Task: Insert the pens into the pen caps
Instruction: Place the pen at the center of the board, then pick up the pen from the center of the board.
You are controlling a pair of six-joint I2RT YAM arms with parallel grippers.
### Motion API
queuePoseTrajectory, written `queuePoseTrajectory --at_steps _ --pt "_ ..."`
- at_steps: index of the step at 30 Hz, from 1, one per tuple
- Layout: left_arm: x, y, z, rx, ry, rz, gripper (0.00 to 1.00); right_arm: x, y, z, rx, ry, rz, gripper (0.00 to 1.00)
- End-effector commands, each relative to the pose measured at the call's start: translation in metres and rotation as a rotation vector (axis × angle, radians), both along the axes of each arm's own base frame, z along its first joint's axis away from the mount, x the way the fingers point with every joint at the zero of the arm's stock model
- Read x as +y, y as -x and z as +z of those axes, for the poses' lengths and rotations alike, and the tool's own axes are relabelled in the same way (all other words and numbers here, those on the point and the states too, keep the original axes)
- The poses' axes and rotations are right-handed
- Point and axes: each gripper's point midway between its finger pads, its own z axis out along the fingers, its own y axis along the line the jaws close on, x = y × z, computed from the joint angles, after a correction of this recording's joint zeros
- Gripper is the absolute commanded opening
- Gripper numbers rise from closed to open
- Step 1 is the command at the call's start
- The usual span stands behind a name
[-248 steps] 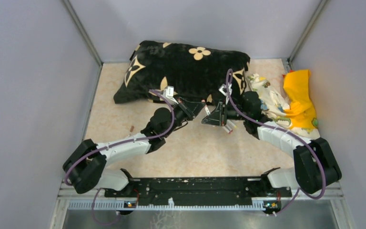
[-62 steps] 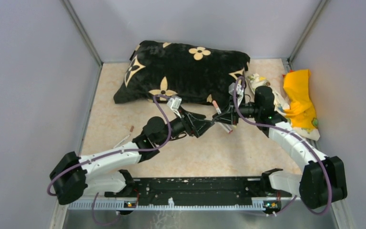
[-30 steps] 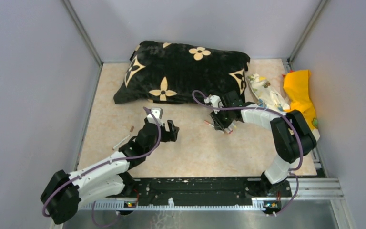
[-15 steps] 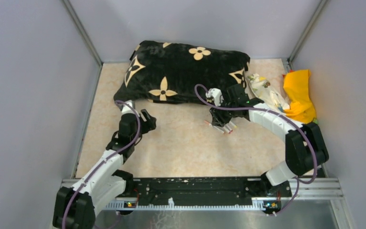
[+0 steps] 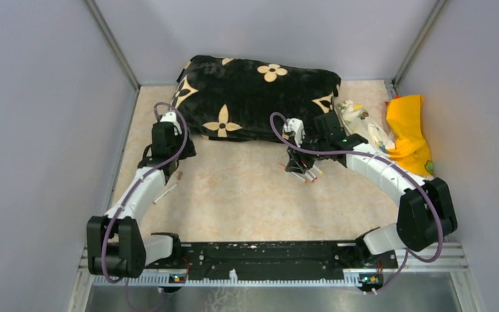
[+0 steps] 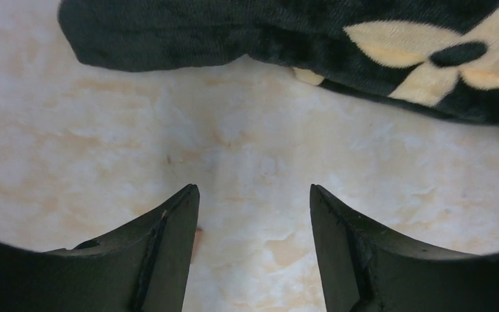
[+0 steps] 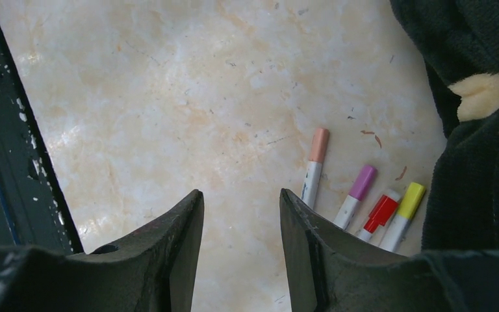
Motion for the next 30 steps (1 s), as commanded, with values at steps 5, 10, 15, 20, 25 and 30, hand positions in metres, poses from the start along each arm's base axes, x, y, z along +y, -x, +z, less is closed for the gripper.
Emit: queuePoseTrajectory --at_steps 5,10,15,20,25,30 --pt "0.018 0.038 -0.03 0.177 -0.469 -0.464 0.7 0.012 0.007 0.043 -0.09 -0.1 0.068 0.46" --pt "0.035 0.057 -0.041 0.186 -0.588 -0.479 0.69 0.014 0.01 0.046 -0.092 -0.116 0.084 0.46" --pt "0.044 0.069 -0.061 0.279 -0.624 -0.52 0.67 0.014 0.013 0.05 -0.099 -0.125 0.095 0.46" --pt "0.051 0.078 -0.081 0.409 -0.597 -0.571 0.63 0.014 0.012 0.049 -0.109 -0.127 0.092 0.45" --pt "0.058 0.093 -0.093 0.507 -0.585 -0.598 0.6 0.014 0.013 0.048 -0.103 -0.128 0.098 0.45" --pt "0.066 0.103 -0.101 0.532 -0.561 -0.593 0.49 0.015 0.015 0.051 -0.109 -0.136 0.103 0.45"
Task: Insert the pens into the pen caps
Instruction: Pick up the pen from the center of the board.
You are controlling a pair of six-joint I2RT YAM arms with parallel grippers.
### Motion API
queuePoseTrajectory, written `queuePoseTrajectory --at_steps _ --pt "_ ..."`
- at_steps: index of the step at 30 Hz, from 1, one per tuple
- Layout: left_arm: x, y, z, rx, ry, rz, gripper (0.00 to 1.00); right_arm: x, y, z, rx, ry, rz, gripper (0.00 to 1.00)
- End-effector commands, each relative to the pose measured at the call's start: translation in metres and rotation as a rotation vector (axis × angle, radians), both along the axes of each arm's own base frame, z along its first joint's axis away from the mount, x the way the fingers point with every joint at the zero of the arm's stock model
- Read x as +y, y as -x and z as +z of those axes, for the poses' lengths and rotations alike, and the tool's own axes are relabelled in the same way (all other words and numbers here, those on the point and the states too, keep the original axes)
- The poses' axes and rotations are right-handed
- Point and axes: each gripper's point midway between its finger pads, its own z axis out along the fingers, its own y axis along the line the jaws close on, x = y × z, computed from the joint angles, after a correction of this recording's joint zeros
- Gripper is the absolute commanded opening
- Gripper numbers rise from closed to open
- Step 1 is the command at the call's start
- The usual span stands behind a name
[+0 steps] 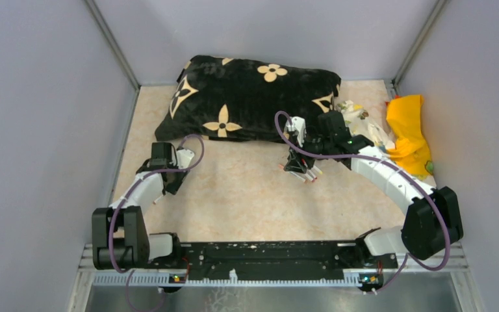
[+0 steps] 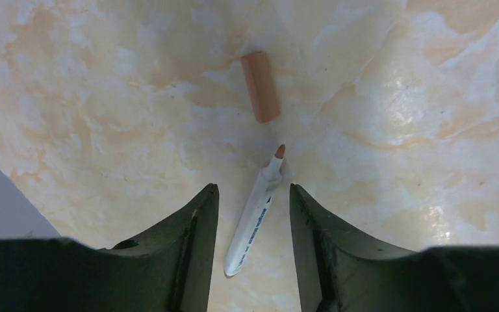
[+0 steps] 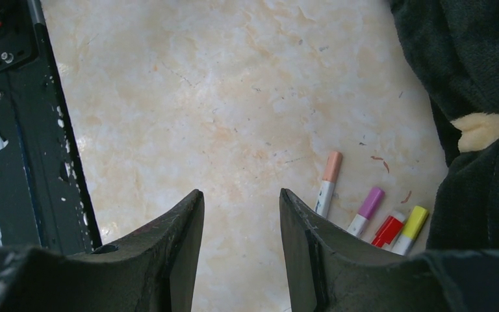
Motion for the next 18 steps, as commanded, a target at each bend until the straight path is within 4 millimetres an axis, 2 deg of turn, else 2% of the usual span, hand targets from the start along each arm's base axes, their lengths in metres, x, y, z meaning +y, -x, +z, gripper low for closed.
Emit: queuePoseTrajectory --at_steps 1,6,8,11,15,18 --pt "0.001 0.01 -0.006 0.045 0.016 -0.036 0.48 0.007 0.003 0.023 -0.075 -0.049 0.042 0.45" --pt "0.001 0.014 -0.019 0.107 0.035 -0.045 0.39 0.006 0.004 0.028 -0.087 -0.058 0.042 0.45" --pt "-0.007 0.017 -0.025 0.149 0.084 -0.056 0.29 0.006 0.004 0.028 -0.089 -0.057 0.041 0.45" --pt "-0.018 0.022 -0.031 0.196 0.15 -0.066 0.25 0.005 0.003 0.028 -0.093 -0.055 0.037 0.45" --pt "-0.024 0.027 -0.033 0.193 0.174 -0.089 0.01 0.005 0.003 0.028 -0.091 -0.056 0.038 0.45" --pt "-0.03 0.02 -0.025 0.135 0.202 -0.106 0.0 0.006 0.003 0.027 -0.091 -0.055 0.039 0.45"
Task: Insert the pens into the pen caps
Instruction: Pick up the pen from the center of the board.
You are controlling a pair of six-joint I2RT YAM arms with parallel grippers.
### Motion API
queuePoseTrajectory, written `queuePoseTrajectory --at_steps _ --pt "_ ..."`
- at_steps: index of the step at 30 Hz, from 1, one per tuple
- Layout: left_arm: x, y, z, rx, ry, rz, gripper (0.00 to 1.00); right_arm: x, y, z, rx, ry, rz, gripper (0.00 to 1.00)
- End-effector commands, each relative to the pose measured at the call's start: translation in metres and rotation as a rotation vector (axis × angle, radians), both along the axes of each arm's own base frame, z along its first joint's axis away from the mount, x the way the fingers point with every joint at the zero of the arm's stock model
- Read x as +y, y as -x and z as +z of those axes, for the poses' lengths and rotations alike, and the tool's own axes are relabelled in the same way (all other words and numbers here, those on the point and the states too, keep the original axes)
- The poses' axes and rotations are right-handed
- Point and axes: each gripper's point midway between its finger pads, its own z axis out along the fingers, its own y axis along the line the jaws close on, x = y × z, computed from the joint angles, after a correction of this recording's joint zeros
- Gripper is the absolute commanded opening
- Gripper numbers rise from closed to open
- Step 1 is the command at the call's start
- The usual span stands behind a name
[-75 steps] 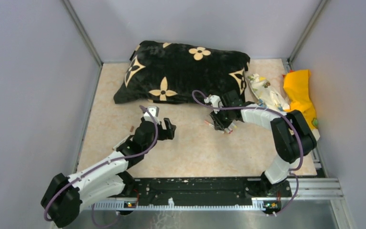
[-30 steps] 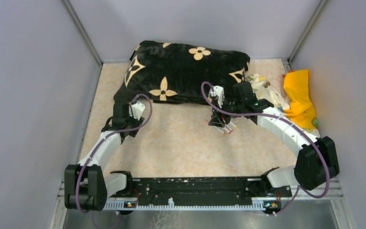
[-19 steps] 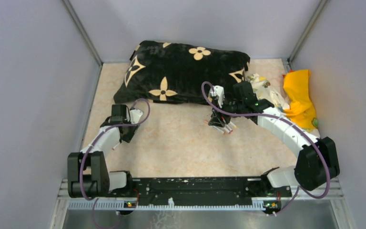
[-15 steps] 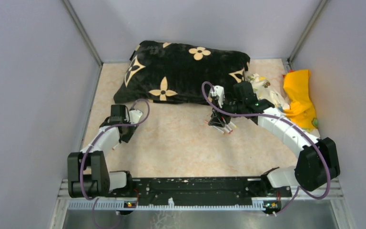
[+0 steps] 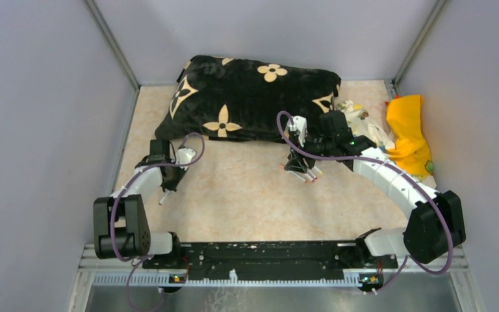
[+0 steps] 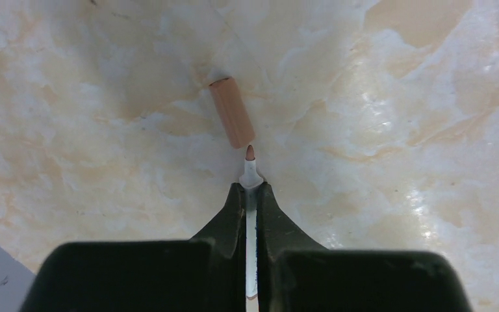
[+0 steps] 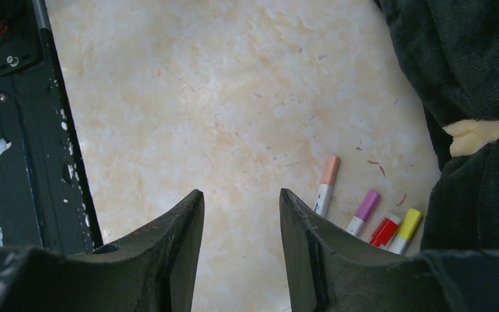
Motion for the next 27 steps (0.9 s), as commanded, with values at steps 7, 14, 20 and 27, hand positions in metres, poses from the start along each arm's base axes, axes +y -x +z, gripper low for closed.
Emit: queuePoseTrajectory --at_steps 7,14,20,27 --pt "-0.04 -0.01 0.007 -0.058 0.201 0.031 0.0 0.005 -0.001 0.015 -0.064 -0.031 0.029 0.45" --pt "-0.101 -0.025 -0.017 0.212 0.299 0.016 0.0 0.003 -0.004 0.005 -0.057 -0.008 0.014 0.45" --pt "-0.137 -0.055 -0.019 0.302 0.351 0.254 0.0 0.009 0.006 0.003 -0.042 -0.043 0.077 0.45" --pt "-0.18 -0.06 0.009 0.184 0.487 0.317 0.0 0.015 0.017 0.006 -0.033 -0.101 0.129 0.46"
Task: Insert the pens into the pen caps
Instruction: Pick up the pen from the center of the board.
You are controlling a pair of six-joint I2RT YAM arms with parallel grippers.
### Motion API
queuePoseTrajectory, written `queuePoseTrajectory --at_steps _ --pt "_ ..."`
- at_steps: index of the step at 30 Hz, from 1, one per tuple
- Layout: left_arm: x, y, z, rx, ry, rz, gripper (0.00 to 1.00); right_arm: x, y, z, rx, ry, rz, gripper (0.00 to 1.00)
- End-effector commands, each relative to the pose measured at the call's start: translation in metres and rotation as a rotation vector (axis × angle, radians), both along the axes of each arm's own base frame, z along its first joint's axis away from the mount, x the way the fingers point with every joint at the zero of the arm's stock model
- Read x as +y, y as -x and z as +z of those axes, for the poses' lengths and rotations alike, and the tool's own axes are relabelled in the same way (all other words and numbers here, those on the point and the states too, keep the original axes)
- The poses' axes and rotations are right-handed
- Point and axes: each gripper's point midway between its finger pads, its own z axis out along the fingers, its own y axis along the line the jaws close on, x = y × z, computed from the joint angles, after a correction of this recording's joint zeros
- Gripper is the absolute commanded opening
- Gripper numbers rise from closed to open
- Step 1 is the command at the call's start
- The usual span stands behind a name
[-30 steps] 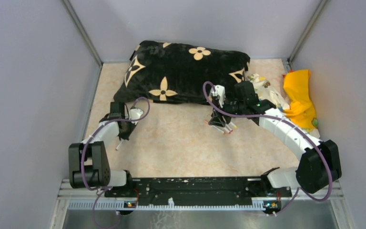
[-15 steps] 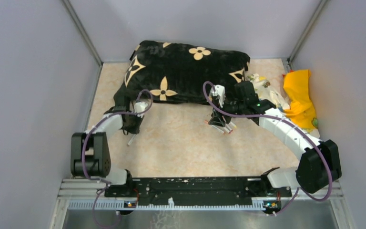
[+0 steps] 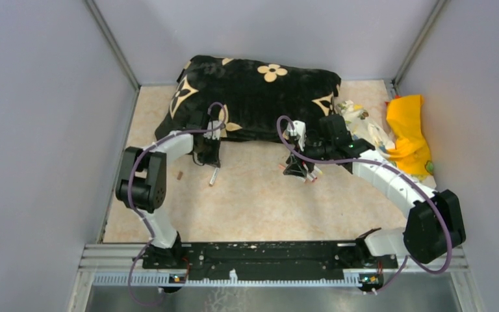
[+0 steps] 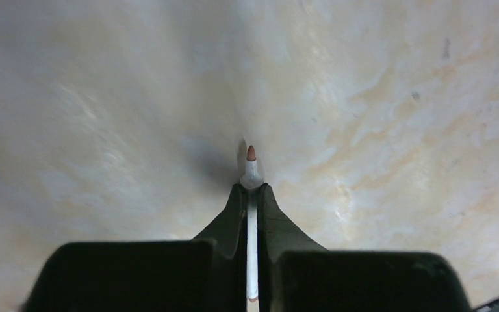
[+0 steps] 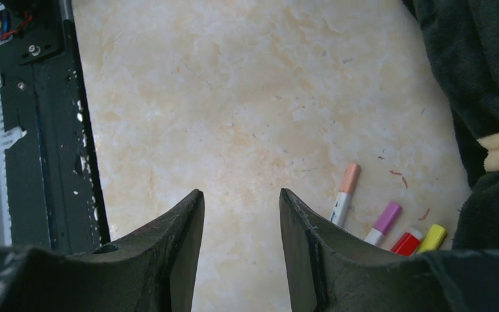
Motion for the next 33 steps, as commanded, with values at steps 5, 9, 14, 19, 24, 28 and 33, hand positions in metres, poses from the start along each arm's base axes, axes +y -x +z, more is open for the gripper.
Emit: queuePoseTrajectory --at_steps 5,9,14,19,24,28,33 --pt "-0.073 0.028 0.061 -0.173 0.379 0.093 0.0 0.018 0.015 0.022 -0.015 -0.147 0.092 0.46" --pt "-0.107 0.041 0.128 -0.425 0.712 0.055 0.0 0.02 0.02 0.036 -0.013 -0.22 0.077 0.46" --pt "-0.124 0.068 0.173 -0.564 0.986 0.036 0.0 0.017 0.028 0.066 0.03 -0.385 0.085 0.51" --pt "-0.153 0.089 0.214 -0.648 1.181 -0.012 0.0 0.012 0.033 0.074 0.12 -0.499 0.074 0.66" --pt "-0.179 0.102 0.244 -0.737 1.295 -0.019 0.0 0.014 0.029 0.065 0.167 -0.521 0.039 0.75" --pt "-0.188 0.103 0.253 -0.788 1.332 0.014 0.0 0.015 0.029 0.067 0.19 -0.548 0.025 0.77" --pt "-0.203 0.104 0.26 -0.798 1.372 0.023 0.0 0.016 0.026 0.062 0.232 -0.564 -0.028 0.78"
